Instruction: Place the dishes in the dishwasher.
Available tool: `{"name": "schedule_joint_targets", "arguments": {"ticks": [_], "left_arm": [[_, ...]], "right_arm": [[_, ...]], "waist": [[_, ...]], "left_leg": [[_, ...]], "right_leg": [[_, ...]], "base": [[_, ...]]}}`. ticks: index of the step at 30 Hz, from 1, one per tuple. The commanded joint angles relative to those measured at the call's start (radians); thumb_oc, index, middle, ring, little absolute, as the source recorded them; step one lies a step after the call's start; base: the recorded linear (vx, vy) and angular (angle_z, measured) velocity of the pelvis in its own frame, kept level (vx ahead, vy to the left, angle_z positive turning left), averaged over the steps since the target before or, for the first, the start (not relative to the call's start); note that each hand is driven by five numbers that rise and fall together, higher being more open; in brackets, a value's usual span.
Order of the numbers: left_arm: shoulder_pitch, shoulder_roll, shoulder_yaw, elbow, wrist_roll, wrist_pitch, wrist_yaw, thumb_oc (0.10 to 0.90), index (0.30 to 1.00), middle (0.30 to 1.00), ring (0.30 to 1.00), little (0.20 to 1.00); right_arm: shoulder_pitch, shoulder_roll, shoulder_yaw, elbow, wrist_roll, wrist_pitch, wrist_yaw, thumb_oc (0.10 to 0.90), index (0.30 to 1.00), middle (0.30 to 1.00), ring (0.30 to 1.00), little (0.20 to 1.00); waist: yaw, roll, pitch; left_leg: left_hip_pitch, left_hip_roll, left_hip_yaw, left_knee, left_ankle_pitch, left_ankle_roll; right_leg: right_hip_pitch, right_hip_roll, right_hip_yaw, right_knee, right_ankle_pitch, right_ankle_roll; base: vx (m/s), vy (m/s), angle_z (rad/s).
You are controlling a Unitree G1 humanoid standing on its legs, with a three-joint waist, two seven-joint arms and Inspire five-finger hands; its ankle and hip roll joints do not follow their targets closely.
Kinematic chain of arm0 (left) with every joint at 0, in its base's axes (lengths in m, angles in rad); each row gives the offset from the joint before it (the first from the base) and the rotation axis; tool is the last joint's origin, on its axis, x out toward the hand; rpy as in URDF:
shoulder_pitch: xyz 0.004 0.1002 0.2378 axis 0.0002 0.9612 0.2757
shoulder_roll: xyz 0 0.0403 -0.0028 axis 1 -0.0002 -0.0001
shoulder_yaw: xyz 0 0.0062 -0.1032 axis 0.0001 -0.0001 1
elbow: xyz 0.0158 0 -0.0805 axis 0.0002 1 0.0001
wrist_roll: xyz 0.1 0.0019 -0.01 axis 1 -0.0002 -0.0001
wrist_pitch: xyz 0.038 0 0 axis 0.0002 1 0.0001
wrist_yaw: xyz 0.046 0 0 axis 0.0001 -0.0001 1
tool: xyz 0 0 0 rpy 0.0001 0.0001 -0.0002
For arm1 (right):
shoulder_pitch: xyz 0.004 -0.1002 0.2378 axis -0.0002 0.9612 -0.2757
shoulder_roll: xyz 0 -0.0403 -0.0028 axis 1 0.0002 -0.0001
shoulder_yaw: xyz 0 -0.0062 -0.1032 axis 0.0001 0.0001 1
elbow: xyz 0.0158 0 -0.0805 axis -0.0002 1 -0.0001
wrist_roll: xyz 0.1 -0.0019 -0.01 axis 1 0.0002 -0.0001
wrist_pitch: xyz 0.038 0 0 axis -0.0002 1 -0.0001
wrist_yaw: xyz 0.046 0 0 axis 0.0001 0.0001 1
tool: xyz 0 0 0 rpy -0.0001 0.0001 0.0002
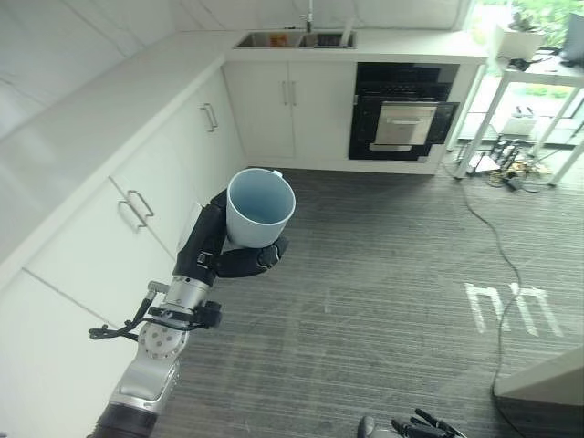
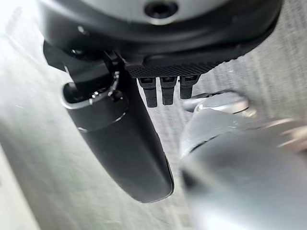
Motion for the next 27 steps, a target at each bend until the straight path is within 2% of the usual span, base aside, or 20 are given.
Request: {"name": "schedule_joint_targets", "arguments": {"ticks": [1, 2, 3, 4, 5, 6, 7, 9, 10, 11, 12, 13, 14, 16, 18, 19, 20, 23, 25, 27], "left_arm": [[-0.104, -0.005, 0.086, -0.107, -0.024, -0.151, 0.03, 0.4, 0.3, 0.3, 0.3, 0.3], [-0.1, -0.002, 0.097, -0.093, -0.001, -0.165, 0.041, 0.4, 0.3, 0.3, 0.3, 0.3], [-0.082, -0.005, 0.117, -0.1, 0.016, -0.167, 0.056, 0.4, 0.3, 0.3, 0.3, 0.3], [-0.057, -0.003, 0.138, -0.107, 0.022, -0.164, 0.084, 0.4, 0.3, 0.3, 0.3, 0.3], [-0.009, -0.019, 0.148, -0.124, 0.011, -0.164, 0.12, 0.4, 0.3, 0.3, 0.3, 0.3], [0.009, -0.025, 0.15, -0.138, -0.002, -0.16, 0.119, 0.4, 0.3, 0.3, 0.3, 0.3], [0.035, -0.039, 0.158, -0.158, -0.012, -0.158, 0.107, 0.4, 0.3, 0.3, 0.3, 0.3], [0.045, -0.051, 0.159, -0.181, 0.045, -0.158, 0.103, 0.4, 0.3, 0.3, 0.3, 0.3], [0.033, -0.058, 0.149, -0.177, 0.046, -0.159, 0.1, 0.4, 0.3, 0.3, 0.3, 0.3], [0.022, -0.078, 0.144, -0.179, 0.065, -0.139, 0.133, 0.4, 0.3, 0.3, 0.3, 0.3], [0.018, -0.078, 0.144, -0.18, 0.069, -0.128, 0.135, 0.4, 0.3, 0.3, 0.3, 0.3], [0.01, -0.074, 0.143, -0.181, 0.067, -0.113, 0.139, 0.4, 0.3, 0.3, 0.3, 0.3], [0.01, -0.075, 0.143, -0.181, 0.067, -0.113, 0.14, 0.4, 0.3, 0.3, 0.3, 0.3], [-0.008, -0.074, 0.129, -0.189, 0.069, -0.082, 0.156, 0.4, 0.3, 0.3, 0.3, 0.3], [-0.03, -0.093, 0.136, -0.148, 0.063, -0.1, 0.156, 0.4, 0.3, 0.3, 0.3, 0.3], [-0.031, -0.094, 0.138, -0.143, 0.062, -0.105, 0.154, 0.4, 0.3, 0.3, 0.3, 0.3], [-0.027, -0.092, 0.152, -0.113, 0.055, -0.13, 0.142, 0.4, 0.3, 0.3, 0.3, 0.3], [-0.015, -0.081, 0.161, -0.086, 0.054, -0.15, 0.137, 0.4, 0.3, 0.3, 0.3, 0.3], [-0.018, -0.059, 0.165, -0.081, 0.069, -0.144, 0.152, 0.4, 0.3, 0.3, 0.3, 0.3], [-0.03, -0.047, 0.16, -0.076, 0.067, -0.135, 0.159, 0.4, 0.3, 0.3, 0.3, 0.3]], "right_arm": [[0.033, -0.03, -0.031, 0.002, 0.05, -0.028, -0.007, 0.8, 0.9, 0.9, 0.9, 0.9], [0.024, -0.028, -0.06, 0.022, 0.003, -0.007, -0.004, 0.8, 0.9, 0.9, 0.9, 0.9], [0.03, -0.031, -0.063, 0.043, -0.039, -0.002, 0.011, 0.8, 0.9, 0.9, 0.9, 0.9], [0.025, -0.038, -0.06, 0.065, -0.12, 0.007, 0.034, 0.8, 0.9, 0.9, 0.9, 0.9], [0.02, -0.039, -0.04, 0.088, -0.132, -0.045, 0.018, 0.8, 0.9, 0.9, 0.9, 0.9], [0.024, -0.041, -0.039, 0.08, -0.113, -0.037, 0.019, 0.8, 0.9, 0.9, 0.9, 0.9], [0.036, -0.048, -0.034, 0.065, -0.1, -0.038, 0.017, 0.8, 0.9, 0.9, 0.9, 0.9], [0.051, -0.061, -0.041, 0.056, -0.095, -0.043, 0.009, 0.8, 0.9, 0.9, 0.9, 0.9], [0.059, -0.068, -0.044, 0.054, -0.084, -0.044, 0.0, 0.8, 0.9, 0.9, 0.9, 0.9], [0.051, -0.099, -0.052, 0.056, -0.092, -0.011, -0.007, 0.8, 0.9, 0.9, 0.9, 0.9], [0.05, -0.104, -0.054, 0.062, -0.097, -0.005, -0.006, 0.8, 0.9, 0.9, 0.9, 0.9], [0.05, -0.107, -0.057, 0.072, -0.099, -0.002, -0.006, 0.8, 0.9, 0.9, 0.9, 0.9], [0.05, -0.107, -0.058, 0.072, -0.099, -0.002, -0.006, 0.8, 0.9, 0.9, 0.9, 0.9], [0.047, -0.106, -0.058, 0.085, -0.077, 0.004, -0.014, 0.8, 0.9, 0.9, 0.9, 0.9], [0.068, -0.085, -0.051, 0.092, -0.068, -0.003, -0.018, 0.8, 0.9, 0.9, 0.9, 0.9], [0.07, -0.083, -0.051, 0.091, -0.07, -0.003, -0.019, 0.8, 0.9, 0.9, 0.9, 0.9], [0.072, -0.074, -0.042, 0.089, -0.081, -0.005, -0.031, 0.8, 0.9, 0.9, 0.9, 0.9], [0.078, -0.054, -0.04, 0.08, -0.066, 0.0, -0.036, 0.8, 0.9, 0.9, 0.9, 0.9], [0.09, -0.017, -0.029, 0.063, -0.094, -0.01, -0.054, 0.8, 0.9, 0.9, 0.9, 0.9], [0.086, -0.012, -0.02, 0.063, -0.083, -0.019, -0.06, 0.8, 0.9, 0.9, 0.9, 0.9]], "waist": [[-0.038, 0.006, 0.067], [-0.042, 0.004, 0.071], [-0.04, 0.003, 0.068], [-0.028, -0.003, 0.06], [-0.026, -0.009, 0.053], [-0.028, -0.012, 0.051], [-0.029, -0.014, 0.048], [-0.024, -0.034, 0.053], [-0.017, -0.041, 0.063], [0.01, -0.045, 0.064], [0.016, -0.042, 0.061], [0.021, -0.024, 0.061], [0.02, -0.023, 0.059], [0.033, 0.015, 0.062], [0.054, 0.042, 0.06], [0.055, 0.042, 0.059], [0.052, 0.044, 0.047], [0.056, 0.032, 0.022], [0.057, 0.028, -0.007], [0.056, 0.029, -0.018]], "left_leg": [[0.028, -0.038, -0.021, -0.084, -0.041, 0.031], [0.055, 0.004, -0.007, -0.084, -0.055, 0.01], [0.074, 0.055, 0.02, -0.084, -0.056, -0.021], [0.094, 0.1, 0.048, -0.084, -0.042, -0.043], [0.143, 0.156, 0.056, -0.084, -0.042, -0.067], [0.141, 0.177, 0.046, -0.084, -0.008, -0.072], [0.124, 0.204, 0.057, -0.084, 0.053, -0.073], [0.096, 0.243, 0.137, -0.084, 0.182, -0.058], [0.081, 0.226, 0.132, -0.054, 0.206, -0.053], [0.04, 0.049, 0.08, -0.046, 0.1, 0.001], [0.035, 0.011, 0.073, -0.072, 0.103, 0.009], [0.009, -0.02, 0.067, -0.084, 0.077, 0.011], [0.007, -0.02, 0.067, -0.084, 0.077, 0.011], [-0.112, -0.046, 0.011, -0.084, 0.104, -0.012], [-0.255, -0.06, -0.003, -0.084, 0.189, -0.034], [-0.256, -0.06, 0.0, -0.084, 0.19, -0.033], [-0.244, -0.047, 0.033, -0.084, 0.177, -0.022], [-0.204, -0.064, 0.05, -0.084, 0.138, 0.017], [-0.129, -0.101, 0.033, -0.084, 0.078, 0.07], [-0.112, -0.119, 0.015, -0.084, 0.063, 0.087]], "right_leg": [[0.038, -0.163, 0.035, -0.008, -0.014, 0.053], [0.02, -0.189, 0.054, -0.008, 0.003, 0.079], [0.043, -0.186, 0.035, -0.008, -0.037, 0.097], [0.051, -0.196, -0.014, -0.008, -0.043, 0.1], [0.059, -0.16, -0.027, -0.008, -0.058, 0.081], [0.064, -0.133, -0.013, -0.008, -0.069, 0.065], [0.084, -0.101, -0.017, -0.008, -0.093, 0.038], [0.125, -0.077, -0.06, -0.008, -0.137, -0.013], [0.146, -0.069, -0.076, -0.008, -0.152, -0.031], [0.158, -0.055, -0.072, -0.008, -0.158, -0.036], [0.157, -0.045, -0.069, -0.008, -0.158, -0.038], [0.165, -0.02, -0.079, -0.008, -0.167, -0.034], [0.163, -0.02, -0.08, -0.008, -0.167, -0.034], [0.189, 0.037, -0.073, -0.008, -0.194, -0.038], [0.266, 0.075, -0.07, -0.008, -0.248, -0.051], [0.269, 0.074, -0.07, -0.008, -0.25, -0.051], [0.29, 0.067, -0.077, -0.008, -0.269, -0.046], [0.327, 0.048, -0.077, -0.008, -0.283, -0.03], [0.336, 0.021, -0.109, -0.008, -0.256, -0.019], [0.332, 0.026, -0.097, -0.008, -0.241, -0.015]], "base": [[0.14, -0.827, -0.83], [0.23, -0.844, -0.64], [0.3, -0.893, -0.56], [0.37, -0.945, -1.03], [0.32, -0.812, -1.27], [0.32, -0.81, -1.08], [0.23, -0.586, -0.2], [0.22, -0.62, 0.33], [0.35, -0.557, 0.48], [0.36, -0.375, 0.28], [0.4, -0.188, 0.2], [0.18, -0.02, -0.53], [0.23, 0.045, -0.78], [0.28, 0.08, -0.44], [0.48, 0.192, 0.18], [0.48, 0.262, -0.3], [0.29, 0.216, -0.66], [0.35, 0.262, -1.06], [0.44, 0.345, -1.08], [0.22, 0.202, -0.04]]}}
